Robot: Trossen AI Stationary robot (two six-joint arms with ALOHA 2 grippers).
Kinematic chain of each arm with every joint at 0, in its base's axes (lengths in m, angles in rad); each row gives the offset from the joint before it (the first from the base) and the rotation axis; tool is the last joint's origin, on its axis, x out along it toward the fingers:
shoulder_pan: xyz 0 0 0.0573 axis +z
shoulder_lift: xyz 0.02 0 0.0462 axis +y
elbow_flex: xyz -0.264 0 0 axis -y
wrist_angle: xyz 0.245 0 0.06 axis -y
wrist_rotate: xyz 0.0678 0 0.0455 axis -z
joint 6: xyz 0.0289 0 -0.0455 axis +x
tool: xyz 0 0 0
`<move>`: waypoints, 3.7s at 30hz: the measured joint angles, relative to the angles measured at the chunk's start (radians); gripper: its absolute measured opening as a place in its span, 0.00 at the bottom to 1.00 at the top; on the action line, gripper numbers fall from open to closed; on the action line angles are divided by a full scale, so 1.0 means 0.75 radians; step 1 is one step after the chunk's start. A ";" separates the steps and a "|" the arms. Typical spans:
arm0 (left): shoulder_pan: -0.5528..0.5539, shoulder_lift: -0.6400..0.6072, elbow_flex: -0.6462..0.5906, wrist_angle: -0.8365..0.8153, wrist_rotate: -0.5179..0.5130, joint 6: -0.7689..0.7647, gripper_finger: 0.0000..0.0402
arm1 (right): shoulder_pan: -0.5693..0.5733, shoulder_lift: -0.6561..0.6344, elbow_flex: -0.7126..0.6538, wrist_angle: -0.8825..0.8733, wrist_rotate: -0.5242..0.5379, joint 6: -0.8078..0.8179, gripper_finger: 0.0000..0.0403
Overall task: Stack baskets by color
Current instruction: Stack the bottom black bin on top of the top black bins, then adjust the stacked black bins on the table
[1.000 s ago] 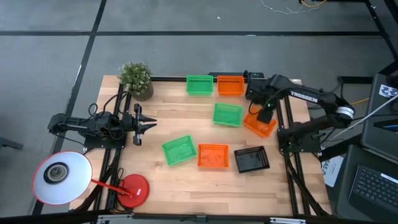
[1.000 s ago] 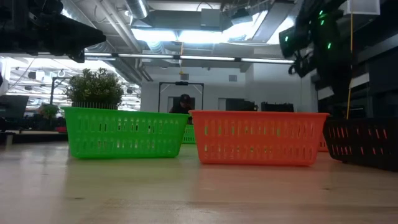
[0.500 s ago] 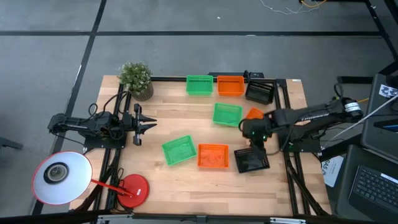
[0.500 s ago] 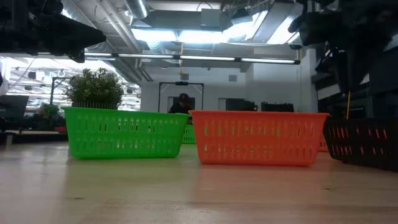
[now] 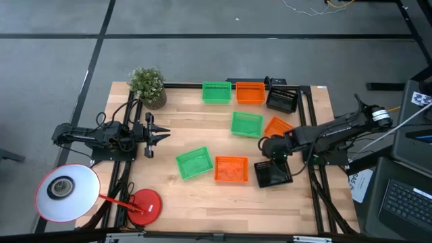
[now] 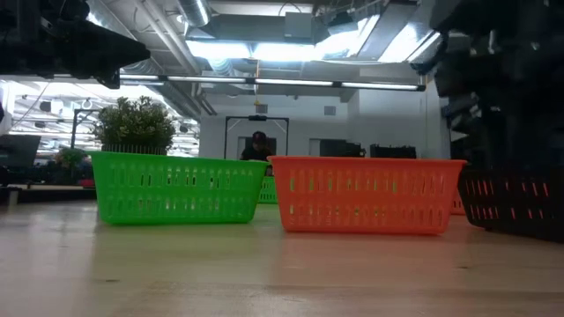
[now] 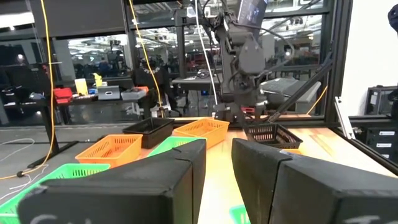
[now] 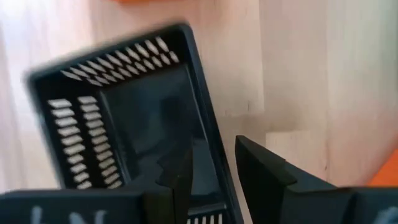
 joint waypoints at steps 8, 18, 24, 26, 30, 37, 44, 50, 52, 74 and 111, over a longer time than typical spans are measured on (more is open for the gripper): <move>0.000 0.000 0.000 -0.001 0.000 0.000 0.18 | 0.000 0.034 -0.147 0.194 -0.001 0.006 0.27; 0.000 0.000 0.000 -0.006 0.001 0.000 0.18 | 0.008 0.054 0.334 -0.125 0.257 -0.137 0.01; 0.000 0.000 0.000 -0.009 0.001 0.002 0.18 | -0.061 0.052 0.787 -0.626 1.180 -0.253 0.01; 0.000 0.000 0.000 -0.009 0.001 0.002 0.18 | -0.120 0.051 0.898 -0.721 1.386 -0.313 0.01; 0.000 0.000 0.000 -0.009 0.001 0.003 0.18 | -0.334 0.051 1.037 -0.777 1.387 -0.468 0.00; -0.001 0.000 0.000 -0.009 0.001 0.003 0.18 | -0.802 0.057 0.986 -0.799 1.169 -0.641 0.00; 0.000 0.000 0.000 -0.009 0.001 0.004 0.18 | -1.049 0.058 0.722 -0.512 0.973 -0.827 0.00; 0.000 0.000 0.000 -0.009 0.001 0.004 0.18 | -1.113 0.079 0.491 -0.313 0.970 -0.929 0.00; 0.000 0.000 0.000 -0.009 0.001 0.004 0.18 | -1.124 0.090 0.436 -0.290 0.971 -0.935 0.00; -0.001 0.000 0.000 -0.010 0.001 0.005 0.18 | -1.191 0.091 0.368 -0.114 0.937 -1.016 0.22; 0.000 0.000 0.000 -0.009 0.000 0.004 0.18 | -1.128 0.088 0.075 -0.187 0.544 -0.059 0.42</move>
